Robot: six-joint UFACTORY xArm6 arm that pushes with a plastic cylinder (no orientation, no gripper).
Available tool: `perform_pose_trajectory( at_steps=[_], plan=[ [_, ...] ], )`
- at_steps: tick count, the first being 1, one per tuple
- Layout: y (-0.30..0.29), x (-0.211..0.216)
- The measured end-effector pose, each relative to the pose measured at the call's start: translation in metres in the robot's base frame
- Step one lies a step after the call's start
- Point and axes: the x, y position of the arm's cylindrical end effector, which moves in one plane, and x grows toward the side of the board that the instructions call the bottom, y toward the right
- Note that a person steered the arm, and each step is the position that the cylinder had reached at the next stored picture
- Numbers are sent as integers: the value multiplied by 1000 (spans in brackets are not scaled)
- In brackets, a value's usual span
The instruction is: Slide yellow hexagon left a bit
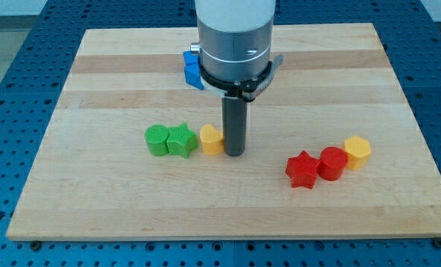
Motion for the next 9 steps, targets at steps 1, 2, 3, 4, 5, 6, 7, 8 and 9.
perform_pose_trajectory(
  at_steps=[1, 2, 3, 4, 5, 6, 7, 8, 9],
  plan=[
    [-1, -3],
    [4, -7],
    [67, -12],
    [143, -34],
    [205, -61],
    [234, -59],
    [226, 18],
    [209, 35],
    [207, 17]
  ],
)
